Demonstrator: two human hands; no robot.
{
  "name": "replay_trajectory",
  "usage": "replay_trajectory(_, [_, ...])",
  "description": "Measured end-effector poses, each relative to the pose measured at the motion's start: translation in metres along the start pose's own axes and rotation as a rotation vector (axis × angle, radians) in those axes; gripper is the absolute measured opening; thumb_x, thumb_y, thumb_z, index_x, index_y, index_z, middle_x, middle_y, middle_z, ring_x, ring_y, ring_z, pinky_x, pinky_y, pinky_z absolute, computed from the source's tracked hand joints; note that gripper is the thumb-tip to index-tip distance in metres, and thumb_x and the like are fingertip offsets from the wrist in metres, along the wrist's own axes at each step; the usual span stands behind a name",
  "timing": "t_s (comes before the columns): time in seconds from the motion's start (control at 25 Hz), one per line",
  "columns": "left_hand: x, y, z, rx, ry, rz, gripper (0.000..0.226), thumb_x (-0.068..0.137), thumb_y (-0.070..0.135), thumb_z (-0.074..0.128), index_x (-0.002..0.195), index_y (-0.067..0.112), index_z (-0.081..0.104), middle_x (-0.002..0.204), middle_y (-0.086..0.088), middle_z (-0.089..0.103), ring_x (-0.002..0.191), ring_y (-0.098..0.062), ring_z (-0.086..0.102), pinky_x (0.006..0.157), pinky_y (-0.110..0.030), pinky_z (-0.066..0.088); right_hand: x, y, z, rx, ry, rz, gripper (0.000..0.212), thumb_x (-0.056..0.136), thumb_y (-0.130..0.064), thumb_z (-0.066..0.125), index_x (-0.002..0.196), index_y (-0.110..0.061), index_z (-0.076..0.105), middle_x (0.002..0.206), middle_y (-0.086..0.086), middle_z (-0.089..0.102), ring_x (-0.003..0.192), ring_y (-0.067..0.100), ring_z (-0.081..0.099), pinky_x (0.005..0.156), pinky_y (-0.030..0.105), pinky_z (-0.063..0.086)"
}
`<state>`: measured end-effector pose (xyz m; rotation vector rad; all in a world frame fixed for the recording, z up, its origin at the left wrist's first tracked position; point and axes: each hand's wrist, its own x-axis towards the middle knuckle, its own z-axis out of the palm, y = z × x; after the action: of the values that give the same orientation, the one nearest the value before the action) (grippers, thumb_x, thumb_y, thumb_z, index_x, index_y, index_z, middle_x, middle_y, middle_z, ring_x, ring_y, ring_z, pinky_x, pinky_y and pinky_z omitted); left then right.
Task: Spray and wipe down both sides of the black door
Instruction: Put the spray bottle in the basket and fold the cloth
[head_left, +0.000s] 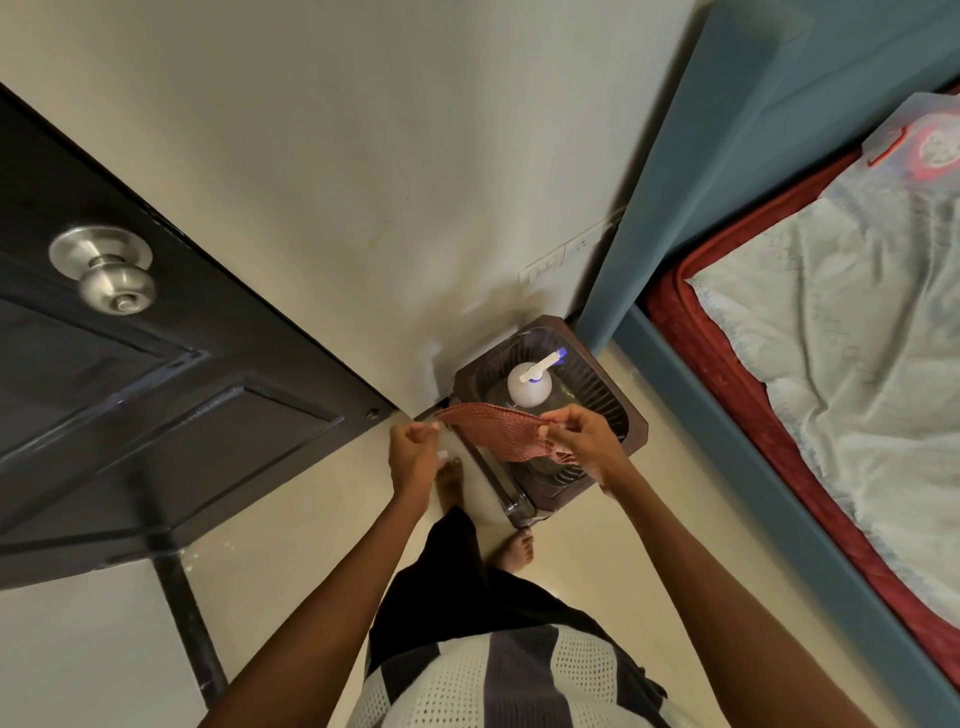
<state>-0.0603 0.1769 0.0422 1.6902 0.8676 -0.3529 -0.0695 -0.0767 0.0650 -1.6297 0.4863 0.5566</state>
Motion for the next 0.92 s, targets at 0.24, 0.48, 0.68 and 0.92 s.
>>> replay_trajectory(0.24, [-0.054,0.033,0.027,-0.049,-0.568,0.162,0.031,0.098,0.022,0.065,0.127,0.012,0.063,0.114,-0.002,0.074,0.105,-0.015,0.071,0.088,-0.027,0.058,-0.011,-0.019,0.037,0.183,-0.090,-0.108,0.017,0.094,-0.004,0.070,0.109,-0.009,0.071,0.098,0.002,0.077,0.089,0.012,0.074,0.079,0.023,0.057])
replay_trajectory(0.48, [-0.049,0.037,0.016,0.100,-0.602,0.292,0.046,0.095,0.010,0.066,0.139,0.016,0.056,0.122,0.007,0.070,0.115,-0.002,0.065,0.098,-0.023,0.052,-0.016,-0.024,0.035,0.349,-0.154,-0.118,0.025,0.097,0.001,0.063,0.118,-0.009,0.072,0.114,0.010,0.076,0.109,0.024,0.072,0.098,0.036,0.058])
replay_trajectory(0.68, [-0.053,0.038,0.019,0.139,-0.504,0.321,0.029,0.094,0.023,0.070,0.120,0.028,0.057,0.117,0.005,0.073,0.108,-0.008,0.070,0.090,-0.034,0.059,-0.018,-0.032,0.042,0.300,-0.057,-0.122,0.012,0.097,-0.007,0.067,0.106,-0.009,0.075,0.107,0.010,0.077,0.104,0.027,0.073,0.093,0.035,0.059])
replay_trajectory(0.92, [-0.052,0.051,0.008,-0.052,-0.322,0.293,0.007,0.101,0.024,0.060,0.104,0.022,0.065,0.102,-0.001,0.074,0.097,-0.020,0.072,0.084,-0.040,0.062,-0.028,-0.046,0.034,0.411,0.109,-0.130,0.012,0.103,-0.013,0.058,0.109,-0.007,0.067,0.103,0.008,0.075,0.093,0.020,0.073,0.084,0.031,0.060])
